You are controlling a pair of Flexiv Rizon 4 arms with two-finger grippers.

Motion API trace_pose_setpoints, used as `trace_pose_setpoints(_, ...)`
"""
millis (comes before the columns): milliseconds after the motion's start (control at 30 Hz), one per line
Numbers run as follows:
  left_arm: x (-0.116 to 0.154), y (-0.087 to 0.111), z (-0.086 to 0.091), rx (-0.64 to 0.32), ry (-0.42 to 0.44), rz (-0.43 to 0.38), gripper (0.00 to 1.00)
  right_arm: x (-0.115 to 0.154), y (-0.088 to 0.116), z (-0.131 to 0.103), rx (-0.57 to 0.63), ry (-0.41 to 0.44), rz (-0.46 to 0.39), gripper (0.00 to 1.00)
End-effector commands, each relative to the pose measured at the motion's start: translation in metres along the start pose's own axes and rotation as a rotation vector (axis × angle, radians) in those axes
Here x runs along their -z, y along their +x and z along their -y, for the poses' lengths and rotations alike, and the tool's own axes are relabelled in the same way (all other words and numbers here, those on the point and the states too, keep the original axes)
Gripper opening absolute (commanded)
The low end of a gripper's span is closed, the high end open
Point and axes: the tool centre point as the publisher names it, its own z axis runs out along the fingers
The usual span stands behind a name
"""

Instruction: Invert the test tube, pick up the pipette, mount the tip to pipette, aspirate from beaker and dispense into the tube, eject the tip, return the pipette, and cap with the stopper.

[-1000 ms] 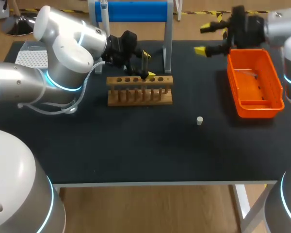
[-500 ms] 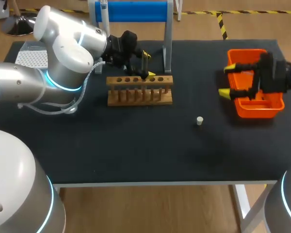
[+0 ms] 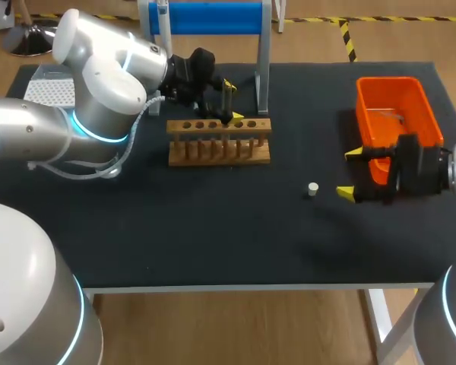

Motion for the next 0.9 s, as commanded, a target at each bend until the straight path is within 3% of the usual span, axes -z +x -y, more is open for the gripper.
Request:
trace_pose_setpoints(33,0.0,0.0,0.0,0.001,-0.002,-0.001,1.0,-0.017,-0.003,0.013,-0.015,-0.003,0.025,1.0)
trace_pose_setpoints(533,0.0,0.0,0.0,0.001,-0.002,-0.001,1.0,-0.048,-0.005,0.044,-0.03,0.055,0.052,1.0)
trace_pose_setpoints(900,0.0,0.0,0.0,0.001,-0.002,-0.001,1.0,-0.061,-0.006,0.05,-0.046,0.088,0.064,1.0)
